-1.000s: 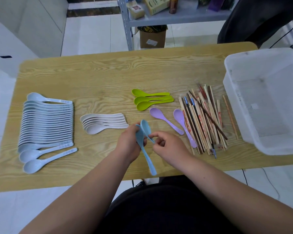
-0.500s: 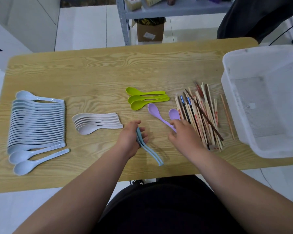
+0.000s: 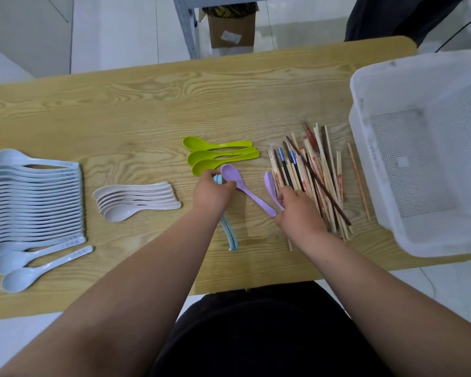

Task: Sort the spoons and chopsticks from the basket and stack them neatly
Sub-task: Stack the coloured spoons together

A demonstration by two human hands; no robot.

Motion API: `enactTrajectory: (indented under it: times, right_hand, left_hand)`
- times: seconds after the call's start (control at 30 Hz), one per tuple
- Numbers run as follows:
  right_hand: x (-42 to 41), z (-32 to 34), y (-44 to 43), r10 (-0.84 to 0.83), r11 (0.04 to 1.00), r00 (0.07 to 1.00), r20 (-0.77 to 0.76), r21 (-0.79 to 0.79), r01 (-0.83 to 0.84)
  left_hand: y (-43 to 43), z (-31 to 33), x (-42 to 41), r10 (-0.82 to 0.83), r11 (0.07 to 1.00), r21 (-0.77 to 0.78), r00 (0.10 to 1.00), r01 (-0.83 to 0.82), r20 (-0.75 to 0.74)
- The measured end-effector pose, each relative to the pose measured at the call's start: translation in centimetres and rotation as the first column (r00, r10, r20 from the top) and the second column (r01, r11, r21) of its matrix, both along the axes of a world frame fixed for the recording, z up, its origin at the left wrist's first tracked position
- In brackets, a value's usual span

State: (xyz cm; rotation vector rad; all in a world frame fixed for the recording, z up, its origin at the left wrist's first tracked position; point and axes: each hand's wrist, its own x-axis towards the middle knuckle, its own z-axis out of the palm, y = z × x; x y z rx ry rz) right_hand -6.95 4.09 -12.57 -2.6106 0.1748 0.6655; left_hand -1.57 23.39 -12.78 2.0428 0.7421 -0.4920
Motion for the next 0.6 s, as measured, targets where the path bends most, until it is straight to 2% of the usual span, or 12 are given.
enactTrajectory:
  times: [0.07,0.17,0.33,0.43,0.53,0.6]
  right_hand:
    - [0.1,0.4,-0.3,-0.05,0.998,0.997,0.064,0.039,0.047]
    - [0.3,1.1,0.0,-0.037,0.996,0.993,0.111,0.084,0.028]
    - [1.6,0.1,2.4,0.076,0.993,0.99,0.116,0.083,-0.086]
    - [2.2,-0.7,3.3,0.15,0.984,0.986,0.07,0.087,-0.156]
    - [2.4,-1.2,3.5,0.124,0.986,0.99,0.061,0.104,-0.13]
    - [2.2,-1.0,3.4,0.09,0.987,0.994,0.065,0.126,-0.098]
  left_hand:
    - [-0.4,-0.4,0.6,0.007,1.0,0.002,1.0,-0.007,-0.004]
    - [-0.6,-0.6,1.0,-0.002,1.0,0.016,1.0,0.003,-0.023]
    - [-0.5,-0.7,0.6,0.018,0.999,-0.036,0.999,-0.02,-0.045]
    - [0.2,-0.4,-0.1,0.013,0.999,-0.047,0.999,-0.015,-0.046]
    - [0.9,0.3,-1.0,0.022,0.998,-0.06,0.998,-0.026,-0.061]
    - [1.6,0.6,-1.8,0.076,0.983,-0.163,0.993,-0.09,-0.094]
